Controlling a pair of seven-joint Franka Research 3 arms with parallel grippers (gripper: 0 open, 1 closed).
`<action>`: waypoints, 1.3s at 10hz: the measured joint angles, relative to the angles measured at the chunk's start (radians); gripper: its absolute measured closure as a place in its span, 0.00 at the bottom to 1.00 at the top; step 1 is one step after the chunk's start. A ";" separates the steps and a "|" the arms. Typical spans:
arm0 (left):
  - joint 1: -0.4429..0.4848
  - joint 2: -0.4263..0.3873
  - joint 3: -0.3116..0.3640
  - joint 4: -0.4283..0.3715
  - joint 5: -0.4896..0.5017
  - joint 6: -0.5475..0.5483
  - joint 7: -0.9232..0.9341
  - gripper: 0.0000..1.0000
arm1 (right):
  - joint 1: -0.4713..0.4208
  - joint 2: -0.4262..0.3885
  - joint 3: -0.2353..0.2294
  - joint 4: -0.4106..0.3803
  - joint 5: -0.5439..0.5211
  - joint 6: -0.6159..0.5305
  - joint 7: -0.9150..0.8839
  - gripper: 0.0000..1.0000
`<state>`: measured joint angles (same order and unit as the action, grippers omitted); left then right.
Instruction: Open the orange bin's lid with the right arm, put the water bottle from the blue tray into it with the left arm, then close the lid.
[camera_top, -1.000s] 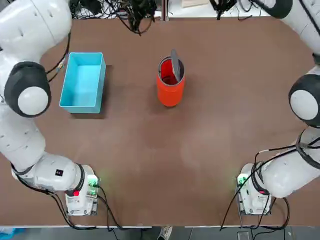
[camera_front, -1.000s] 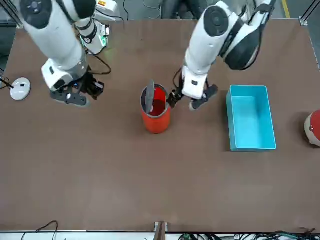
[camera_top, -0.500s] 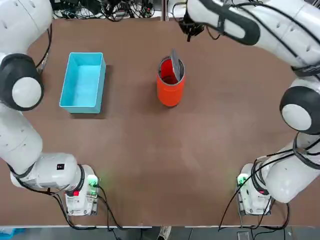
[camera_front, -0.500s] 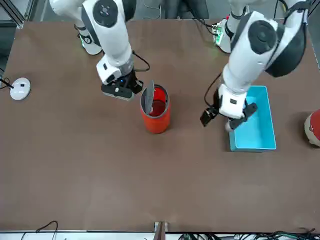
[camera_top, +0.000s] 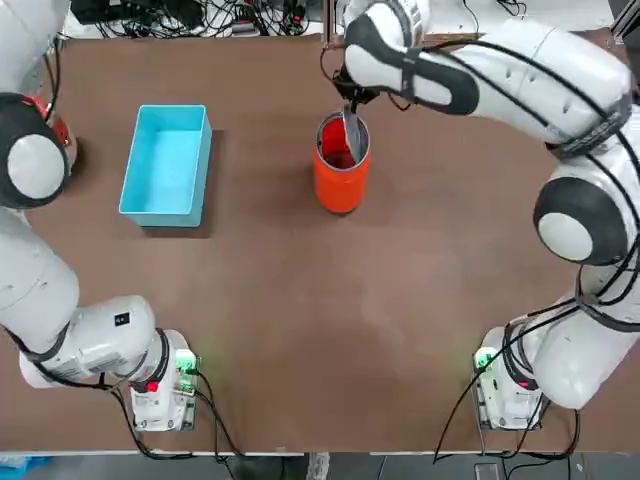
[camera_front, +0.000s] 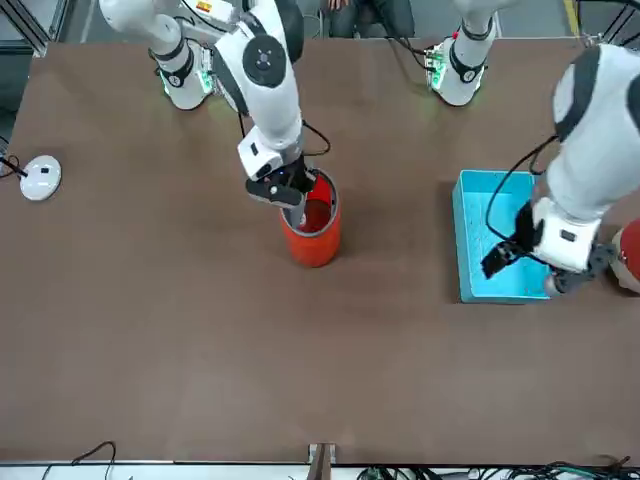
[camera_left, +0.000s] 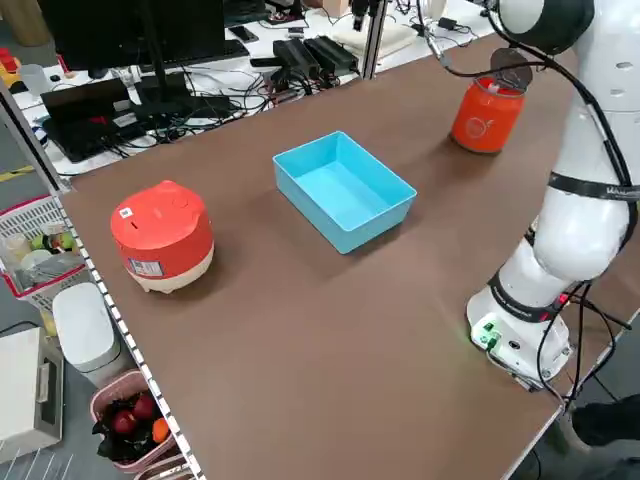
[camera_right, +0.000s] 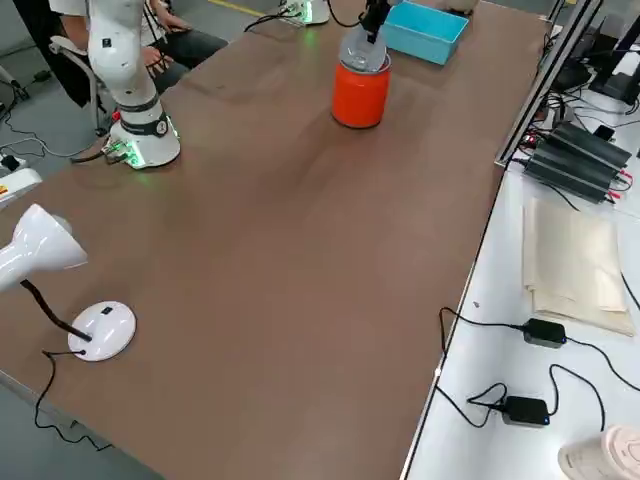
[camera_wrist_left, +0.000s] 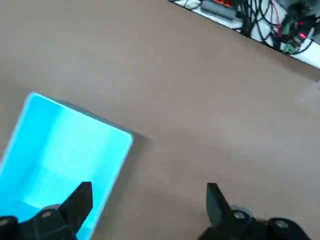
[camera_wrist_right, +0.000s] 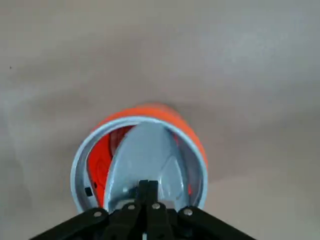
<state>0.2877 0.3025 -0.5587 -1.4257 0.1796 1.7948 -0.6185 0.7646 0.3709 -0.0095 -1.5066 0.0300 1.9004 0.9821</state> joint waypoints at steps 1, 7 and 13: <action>0.022 -0.006 -0.001 0.000 0.000 -0.028 0.068 0.00 | 0.009 0.013 0.000 -0.001 0.000 0.004 0.002 0.99; -0.151 -0.100 0.285 0.003 -0.105 -0.188 0.440 0.00 | 0.061 0.097 -0.001 -0.007 0.000 0.114 0.077 0.99; -0.197 -0.138 0.311 -0.022 -0.143 -0.210 0.456 0.00 | 0.071 0.109 -0.006 -0.012 -0.021 0.137 0.105 0.99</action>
<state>0.0903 0.1642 -0.2475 -1.4472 0.0364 1.5844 -0.1626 0.8357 0.4799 -0.0151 -1.5181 0.0091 2.0373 1.0868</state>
